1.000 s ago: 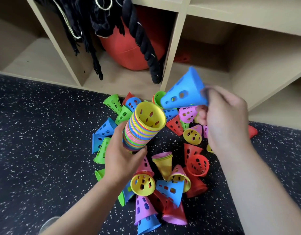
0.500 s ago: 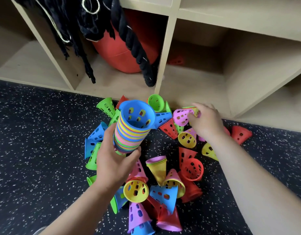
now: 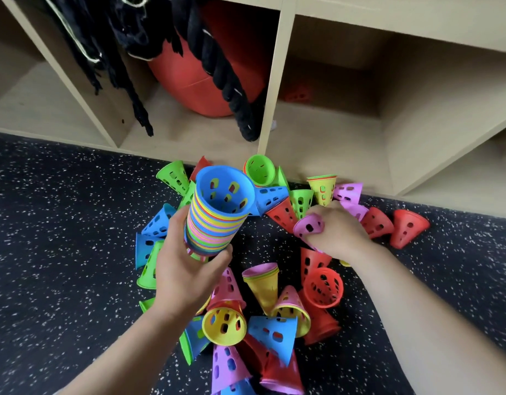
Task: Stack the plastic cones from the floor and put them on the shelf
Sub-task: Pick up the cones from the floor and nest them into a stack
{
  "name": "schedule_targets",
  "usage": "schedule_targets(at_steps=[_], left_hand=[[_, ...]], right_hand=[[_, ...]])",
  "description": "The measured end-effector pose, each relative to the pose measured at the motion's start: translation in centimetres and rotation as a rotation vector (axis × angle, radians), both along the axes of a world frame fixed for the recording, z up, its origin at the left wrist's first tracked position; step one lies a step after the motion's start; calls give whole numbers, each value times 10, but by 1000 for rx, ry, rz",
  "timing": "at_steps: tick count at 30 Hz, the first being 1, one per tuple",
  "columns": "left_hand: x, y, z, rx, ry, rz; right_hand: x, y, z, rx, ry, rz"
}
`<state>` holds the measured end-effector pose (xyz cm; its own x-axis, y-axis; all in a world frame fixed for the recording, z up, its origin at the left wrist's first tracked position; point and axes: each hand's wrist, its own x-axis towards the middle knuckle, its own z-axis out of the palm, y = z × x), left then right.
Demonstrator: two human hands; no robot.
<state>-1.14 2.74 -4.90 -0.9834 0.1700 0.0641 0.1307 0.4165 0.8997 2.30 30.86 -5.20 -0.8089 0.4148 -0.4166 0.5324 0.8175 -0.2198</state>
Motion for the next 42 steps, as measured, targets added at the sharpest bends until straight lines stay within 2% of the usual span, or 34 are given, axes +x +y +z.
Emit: schedule_targets(at_steps=[2,7,11,13,16,18,21,24,26,27,29,30,32,34,35,39,42], left_hand=[[1,1,-1,-2,1,-6],[7,4,2,-5,15,-16],[13,6,4,-14,14,-24],[17,6,4,-15,2,-37],[23,7,6,-10,-3,-66],[27,8,7,-14,7,-80],[31,8,8,-11,19,-79],[33,9,10,-29,15,-67],[32,11,11,-22,17,-53],[31,11,12,-12,18,-46],[27,9,11,6,-2,-26],[25,8,10,10,-9,-16],[22,6,9,17,-10,0],[18,4,8,23,-13,15],[16,3,7,23,-15,20],[7,2,4,10,-24,19],[1,4,2,11,-35,20]], right_hand=[[5,-1,-2,27,-12,52],[25,-6,-1,-34,274,-10],[37,-8,3,-33,371,16],[37,-12,20,-12,562,-3],[35,-28,67,16,1037,-111],[34,-42,103,-41,1296,-163],[36,-69,143,-78,1458,-20],[39,-90,145,-168,1326,217],[41,-95,136,-264,1261,253],[41,-93,130,-306,1276,192],[38,-82,114,-350,1284,-77],[34,-74,103,-326,1221,-216],[23,-51,73,-177,936,-336],[12,-30,42,-58,646,-266],[6,-21,30,-40,559,-218],[-27,-6,1,-41,429,-58],[-47,-3,-14,-44,286,-39]])
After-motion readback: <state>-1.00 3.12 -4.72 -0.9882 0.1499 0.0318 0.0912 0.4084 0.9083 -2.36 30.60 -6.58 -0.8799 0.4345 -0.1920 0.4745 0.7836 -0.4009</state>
